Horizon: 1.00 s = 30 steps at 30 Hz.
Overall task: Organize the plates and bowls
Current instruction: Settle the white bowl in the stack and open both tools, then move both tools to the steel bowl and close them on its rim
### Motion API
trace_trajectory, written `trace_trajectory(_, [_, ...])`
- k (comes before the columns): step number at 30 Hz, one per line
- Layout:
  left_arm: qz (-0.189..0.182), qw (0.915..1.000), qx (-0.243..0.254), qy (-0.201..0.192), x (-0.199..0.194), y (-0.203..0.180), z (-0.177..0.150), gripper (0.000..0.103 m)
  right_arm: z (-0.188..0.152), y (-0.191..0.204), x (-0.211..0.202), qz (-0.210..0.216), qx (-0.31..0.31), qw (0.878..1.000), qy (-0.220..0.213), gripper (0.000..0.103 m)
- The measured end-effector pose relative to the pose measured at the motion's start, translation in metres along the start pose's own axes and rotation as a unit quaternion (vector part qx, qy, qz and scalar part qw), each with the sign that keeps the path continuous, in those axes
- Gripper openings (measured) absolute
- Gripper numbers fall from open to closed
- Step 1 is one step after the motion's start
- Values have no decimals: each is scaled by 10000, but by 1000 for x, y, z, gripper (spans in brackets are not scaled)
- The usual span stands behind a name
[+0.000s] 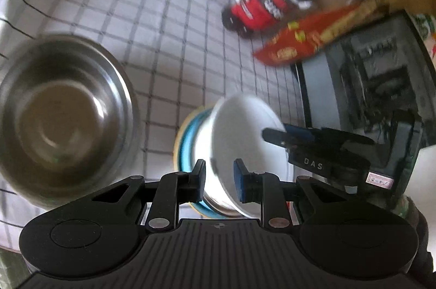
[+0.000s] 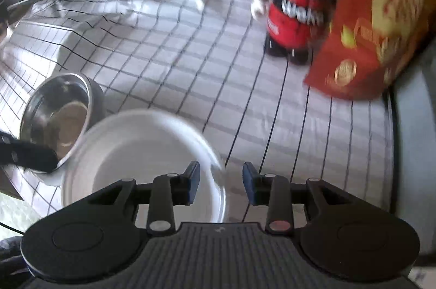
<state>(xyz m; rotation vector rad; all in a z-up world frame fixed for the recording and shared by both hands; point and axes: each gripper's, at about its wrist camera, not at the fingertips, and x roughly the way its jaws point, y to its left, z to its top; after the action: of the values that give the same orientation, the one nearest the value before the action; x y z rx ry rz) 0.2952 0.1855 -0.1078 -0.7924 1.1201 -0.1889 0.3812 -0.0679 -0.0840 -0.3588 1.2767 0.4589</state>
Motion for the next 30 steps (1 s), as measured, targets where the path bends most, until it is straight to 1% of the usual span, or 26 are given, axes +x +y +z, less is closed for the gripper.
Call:
trace_trajectory(1, [-51,9999,-15,93,5,-2,0,26,-4,-3,-1,135,109,9998,40,34])
trace_trajectory(3, [4,9998,50,195,10,-5,0,28,-12,-2,-6,353,214,9991,25,35])
trace_trajectory(7, [46,9994,170,287,12,-11,2,29,-22,-2,-16,402,352,9985,-69,36])
trace_trajectory(12, [151,9991,41,392,19,-3,5,27,-28,-3,-9,467,535,9975,-17,36])
trace_trajectory(14, [78,9992,48,394,15,-1,3,27,-27,-3,-8,399,533,9978,-7,36])
trace_trajectory(16, [-45,9995,112,301,4,0,2,27,-24,-1,-14,265,379,9989,-51,36])
trace_trajectory(18, [-81,9998,97,149,-12,5,2,27,-18,3,-23,114,187,9997,-143,36])
trace_trajectory(20, [-102,9999,-22,-106,-33,16,1,27,-6,6,-37,33,46,9994,-335,36])
trace_trajectory(21, [-76,9994,-128,-318,-47,25,0,27,-1,9,-43,64,-1,9990,-436,36])
trace_trajectory(23, [104,9957,-380,-836,-75,46,-3,27,16,19,-55,214,-198,9973,-668,37])
trace_trajectory(25, [517,9859,-709,-1425,-99,71,-10,27,36,38,-58,348,-562,9947,-788,42])
trace_trajectory(26, [753,9802,-881,-1605,-106,82,-14,28,45,48,-56,392,-705,9936,-793,45])
trace_trajectory(27, [1001,9736,-1109,-1728,-111,95,-21,28,54,60,-52,471,-884,9921,-752,46])
trace_trajectory(28, [1146,9688,-1305,-1769,-112,107,-27,28,64,73,-43,598,-1078,9903,-641,46])
trace_trajectory(30, [1234,9628,-1615,-1781,-107,122,-39,28,79,99,-21,885,-1310,9871,-267,46])
